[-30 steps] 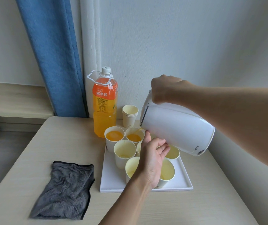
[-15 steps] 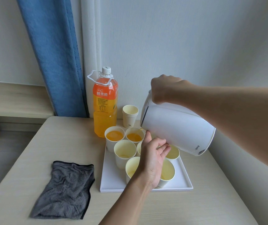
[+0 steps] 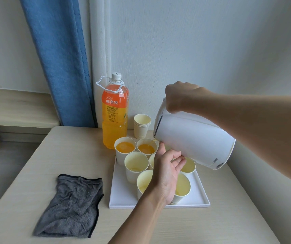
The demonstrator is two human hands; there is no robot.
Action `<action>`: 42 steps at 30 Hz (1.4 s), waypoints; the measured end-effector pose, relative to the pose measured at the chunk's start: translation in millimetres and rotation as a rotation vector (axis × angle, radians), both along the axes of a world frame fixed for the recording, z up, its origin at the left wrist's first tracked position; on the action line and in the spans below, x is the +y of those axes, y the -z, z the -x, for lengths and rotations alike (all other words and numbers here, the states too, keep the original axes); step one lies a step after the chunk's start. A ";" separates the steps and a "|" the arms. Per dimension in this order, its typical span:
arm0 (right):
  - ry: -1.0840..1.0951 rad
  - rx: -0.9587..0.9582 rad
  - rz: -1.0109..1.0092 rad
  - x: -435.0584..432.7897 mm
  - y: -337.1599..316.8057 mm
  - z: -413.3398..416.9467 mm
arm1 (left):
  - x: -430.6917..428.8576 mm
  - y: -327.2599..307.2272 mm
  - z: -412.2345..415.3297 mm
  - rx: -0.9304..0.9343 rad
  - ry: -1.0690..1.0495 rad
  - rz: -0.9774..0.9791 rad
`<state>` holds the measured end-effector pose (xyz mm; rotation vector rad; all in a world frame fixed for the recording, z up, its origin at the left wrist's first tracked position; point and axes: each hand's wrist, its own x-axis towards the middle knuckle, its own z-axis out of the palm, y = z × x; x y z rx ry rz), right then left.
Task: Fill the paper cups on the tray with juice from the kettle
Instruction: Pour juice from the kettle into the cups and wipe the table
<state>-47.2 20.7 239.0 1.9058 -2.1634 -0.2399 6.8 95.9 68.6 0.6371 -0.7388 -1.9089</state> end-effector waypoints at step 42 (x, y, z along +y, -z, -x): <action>0.050 -0.120 0.024 11.7 -6.6 19.3 | -1.7 -3.8 -1.3 -0.068 -0.001 0.053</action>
